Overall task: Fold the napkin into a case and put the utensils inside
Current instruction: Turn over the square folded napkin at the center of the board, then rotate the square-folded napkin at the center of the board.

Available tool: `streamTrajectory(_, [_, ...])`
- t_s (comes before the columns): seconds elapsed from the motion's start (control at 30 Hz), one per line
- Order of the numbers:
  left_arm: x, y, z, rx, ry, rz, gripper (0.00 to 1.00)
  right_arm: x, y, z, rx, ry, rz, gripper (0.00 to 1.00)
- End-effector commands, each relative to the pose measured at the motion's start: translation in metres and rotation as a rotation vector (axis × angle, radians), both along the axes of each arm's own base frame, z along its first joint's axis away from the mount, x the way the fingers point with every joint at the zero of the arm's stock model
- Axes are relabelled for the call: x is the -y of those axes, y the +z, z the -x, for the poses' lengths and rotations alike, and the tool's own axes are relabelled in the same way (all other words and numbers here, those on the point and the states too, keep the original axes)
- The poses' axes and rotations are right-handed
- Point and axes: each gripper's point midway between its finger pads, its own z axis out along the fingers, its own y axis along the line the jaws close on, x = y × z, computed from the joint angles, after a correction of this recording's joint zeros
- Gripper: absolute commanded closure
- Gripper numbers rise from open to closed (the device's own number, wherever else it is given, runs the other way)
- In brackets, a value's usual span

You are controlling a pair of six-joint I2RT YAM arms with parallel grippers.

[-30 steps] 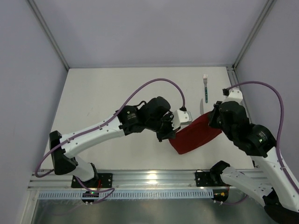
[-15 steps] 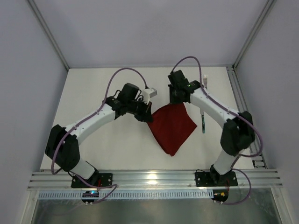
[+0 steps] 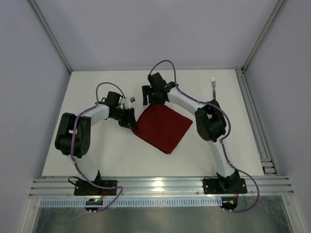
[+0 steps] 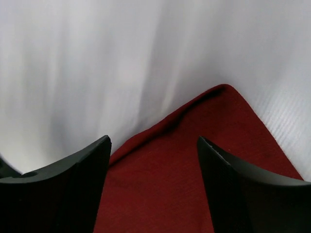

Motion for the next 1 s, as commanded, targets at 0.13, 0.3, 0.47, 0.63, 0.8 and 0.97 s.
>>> streamTrajectory(0.13, [-0.029, 0.004, -0.008, 0.080, 0.062, -0.124, 0.39, -0.005, 0.117, 0.007, 0.255, 0.030, -0.118, 0.23])
streamTrajectory(0.3, [-0.033, 0.020, -0.019, 0.183, 0.058, -0.155, 0.37, 0.041, 0.119, 0.069, 0.268, 0.007, -0.083, 0.24])
streamTrajectory(0.47, [-0.016, 0.013, -0.010, 0.168, -0.043, -0.199, 0.37, 0.075, 0.082, 0.128, 0.193, -0.039, -0.111, 0.34])
streamTrajectory(0.63, [-0.025, -0.015, -0.010, 0.132, -0.059, -0.309, 0.39, 0.071, 0.061, 0.158, 0.128, -0.022, -0.193, 0.58])
streamTrajectory(0.8, [-0.030, -0.031, -0.001, 0.074, -0.067, -0.339, 0.67, 0.070, 0.027, 0.183, 0.045, -0.023, -0.244, 0.72])
streamTrajectory(0.97, [-0.037, -0.030, 0.009, 0.088, -0.091, -0.357, 0.99, 0.070, 0.004, 0.188, 0.003, -0.014, -0.223, 0.75])
